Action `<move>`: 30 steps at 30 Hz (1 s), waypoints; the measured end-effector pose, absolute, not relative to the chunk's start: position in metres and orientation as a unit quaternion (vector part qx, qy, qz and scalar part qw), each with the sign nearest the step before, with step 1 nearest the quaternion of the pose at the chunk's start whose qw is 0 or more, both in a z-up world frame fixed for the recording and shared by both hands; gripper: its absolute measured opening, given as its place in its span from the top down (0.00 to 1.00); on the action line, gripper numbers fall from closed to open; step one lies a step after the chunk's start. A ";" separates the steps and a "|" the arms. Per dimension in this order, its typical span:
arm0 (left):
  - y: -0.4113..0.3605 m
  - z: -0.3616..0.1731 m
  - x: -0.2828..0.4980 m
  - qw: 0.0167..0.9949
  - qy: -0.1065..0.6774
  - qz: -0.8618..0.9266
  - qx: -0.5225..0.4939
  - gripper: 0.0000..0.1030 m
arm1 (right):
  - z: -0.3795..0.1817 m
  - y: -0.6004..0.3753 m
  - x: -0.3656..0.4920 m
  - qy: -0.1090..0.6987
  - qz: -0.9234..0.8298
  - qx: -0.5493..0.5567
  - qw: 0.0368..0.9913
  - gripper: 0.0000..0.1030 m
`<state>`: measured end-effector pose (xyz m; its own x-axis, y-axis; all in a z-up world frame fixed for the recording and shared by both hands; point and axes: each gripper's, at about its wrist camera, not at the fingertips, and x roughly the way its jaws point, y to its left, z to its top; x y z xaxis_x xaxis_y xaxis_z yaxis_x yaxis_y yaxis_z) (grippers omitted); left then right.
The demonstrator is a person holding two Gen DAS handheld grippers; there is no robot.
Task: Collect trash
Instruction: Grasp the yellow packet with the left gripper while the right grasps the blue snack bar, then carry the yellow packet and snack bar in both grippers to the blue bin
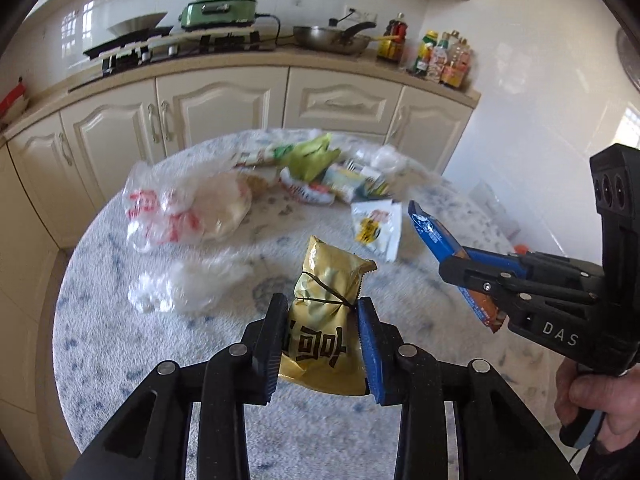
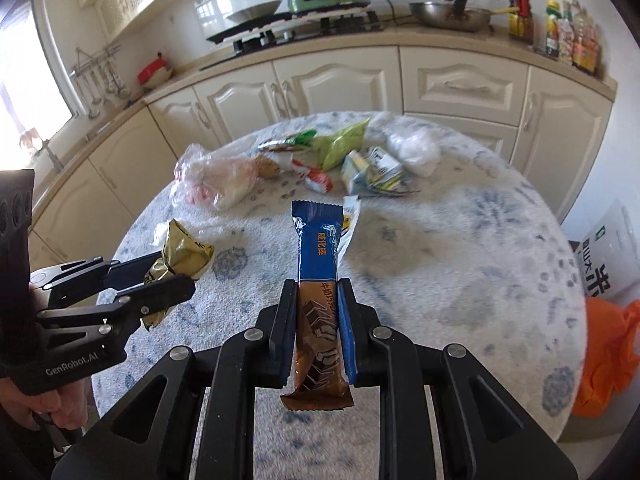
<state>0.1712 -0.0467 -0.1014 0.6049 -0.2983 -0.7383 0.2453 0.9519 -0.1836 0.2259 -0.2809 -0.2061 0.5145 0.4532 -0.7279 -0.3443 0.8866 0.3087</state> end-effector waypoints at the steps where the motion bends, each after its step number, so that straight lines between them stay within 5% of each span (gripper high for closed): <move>1: -0.050 -0.096 0.169 0.898 0.411 -0.154 -0.028 0.70 | -0.203 -0.286 0.224 0.432 0.227 0.066 0.870 0.82; 22: -0.200 -0.017 0.155 0.888 0.330 -0.318 0.038 0.70 | -0.131 -0.487 0.137 0.340 0.020 0.157 0.927 0.81; 25: -0.240 -0.014 0.152 0.872 0.332 -0.356 0.050 0.97 | -0.136 -0.524 0.117 0.338 -0.025 0.176 0.924 0.81; 30: -0.303 -0.032 0.148 0.846 0.354 -0.392 0.079 0.94 | -0.157 -0.577 0.087 0.351 -0.088 0.202 0.910 0.81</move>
<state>0.1483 -0.3034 -0.0320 0.4429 -0.6068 -0.6600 0.7185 0.6805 -0.1435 0.0874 -0.5769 -0.1567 0.7377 -0.0190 -0.6749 0.3025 0.9030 0.3052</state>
